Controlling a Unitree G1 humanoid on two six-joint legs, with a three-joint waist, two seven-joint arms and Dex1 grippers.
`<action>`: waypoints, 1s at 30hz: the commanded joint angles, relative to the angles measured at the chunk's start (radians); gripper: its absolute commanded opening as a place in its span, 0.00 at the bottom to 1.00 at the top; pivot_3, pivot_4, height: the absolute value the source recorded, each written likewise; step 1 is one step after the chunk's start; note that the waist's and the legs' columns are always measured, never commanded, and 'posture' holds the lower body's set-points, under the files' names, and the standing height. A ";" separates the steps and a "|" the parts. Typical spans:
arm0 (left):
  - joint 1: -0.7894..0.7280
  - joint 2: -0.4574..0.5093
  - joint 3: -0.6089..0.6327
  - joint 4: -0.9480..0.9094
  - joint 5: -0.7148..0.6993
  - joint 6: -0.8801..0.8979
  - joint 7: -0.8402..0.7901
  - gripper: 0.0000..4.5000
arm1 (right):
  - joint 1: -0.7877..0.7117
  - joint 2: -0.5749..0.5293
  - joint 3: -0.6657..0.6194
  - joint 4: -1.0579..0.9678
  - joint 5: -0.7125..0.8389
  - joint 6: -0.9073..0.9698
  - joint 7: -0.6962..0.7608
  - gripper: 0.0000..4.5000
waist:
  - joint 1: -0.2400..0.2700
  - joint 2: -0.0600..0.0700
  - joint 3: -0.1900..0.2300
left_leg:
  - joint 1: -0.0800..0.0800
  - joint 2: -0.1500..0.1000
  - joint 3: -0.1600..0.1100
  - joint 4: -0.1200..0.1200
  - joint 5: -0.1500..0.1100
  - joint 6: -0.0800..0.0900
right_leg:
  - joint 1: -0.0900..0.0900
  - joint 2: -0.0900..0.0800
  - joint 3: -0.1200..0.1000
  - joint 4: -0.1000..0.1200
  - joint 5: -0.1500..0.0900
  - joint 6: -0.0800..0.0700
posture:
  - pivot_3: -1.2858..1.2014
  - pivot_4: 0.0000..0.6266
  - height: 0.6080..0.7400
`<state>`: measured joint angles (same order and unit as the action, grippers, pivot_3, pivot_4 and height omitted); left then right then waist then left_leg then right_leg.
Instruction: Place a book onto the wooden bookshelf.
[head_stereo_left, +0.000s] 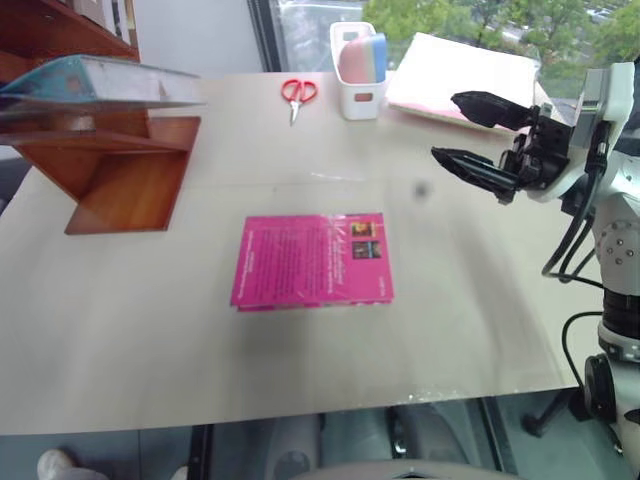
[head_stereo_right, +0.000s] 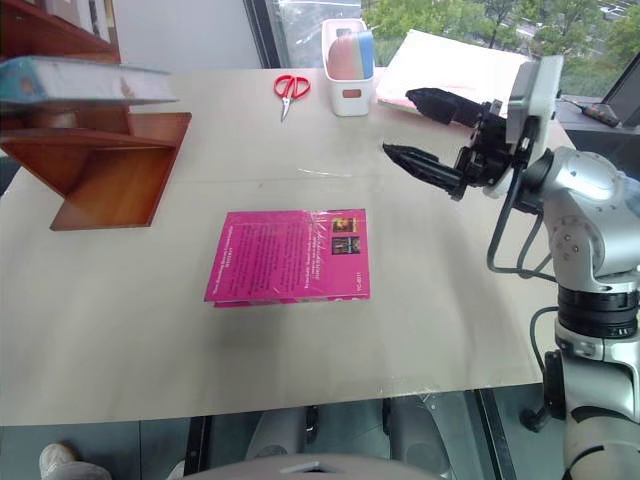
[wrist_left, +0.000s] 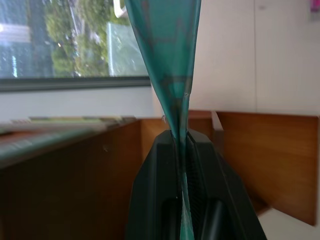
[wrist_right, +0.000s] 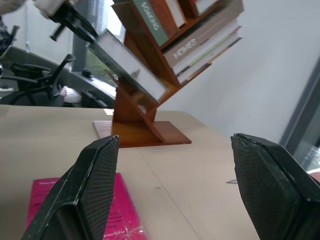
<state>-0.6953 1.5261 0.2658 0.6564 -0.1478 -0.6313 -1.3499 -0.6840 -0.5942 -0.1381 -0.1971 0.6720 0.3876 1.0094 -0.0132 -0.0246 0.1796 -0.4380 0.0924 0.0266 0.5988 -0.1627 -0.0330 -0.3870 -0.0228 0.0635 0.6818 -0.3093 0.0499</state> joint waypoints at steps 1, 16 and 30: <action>-0.111 -0.012 -0.076 0.142 0.076 -0.091 0.031 0.01 | -0.023 0.004 0.002 -0.078 0.026 0.005 -0.017 0.81 | 0.000 0.000 0.000 | 0.000 0.000 0.000 0.000 0.000 0.000 | 0.000 0.000 0.000 0.000 0.000 0.000 | 0.52 0.24 1.00; -0.546 -0.091 -0.289 0.484 0.331 -0.196 0.119 0.74 | 0.018 0.013 0.011 -0.182 0.055 0.047 -0.095 0.81 | -0.005 -0.001 -0.001 | -0.003 0.003 0.002 0.005 0.000 0.000 | -0.009 0.004 0.004 0.013 0.000 0.000 | 0.52 0.24 1.00; 0.370 -0.361 0.208 -0.735 -0.382 0.291 0.327 0.84 | -0.030 -0.010 0.050 -0.040 0.005 0.011 0.007 0.81 | -0.001 -0.001 -0.001 | -0.011 0.007 -0.001 0.019 0.000 0.000 | -0.010 0.005 0.000 0.018 0.000 0.000 | 0.52 0.24 1.00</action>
<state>-0.3525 1.1802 0.4338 0.1064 -0.4710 -0.4523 -1.1246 -0.6897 -0.5880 -0.0749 -0.2320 0.6828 0.4126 1.0056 -0.0143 -0.0256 0.1788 -0.4483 0.0994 0.0253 0.6184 -0.1625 -0.0332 -0.3960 -0.0181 0.0642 0.7000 -0.3087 0.0497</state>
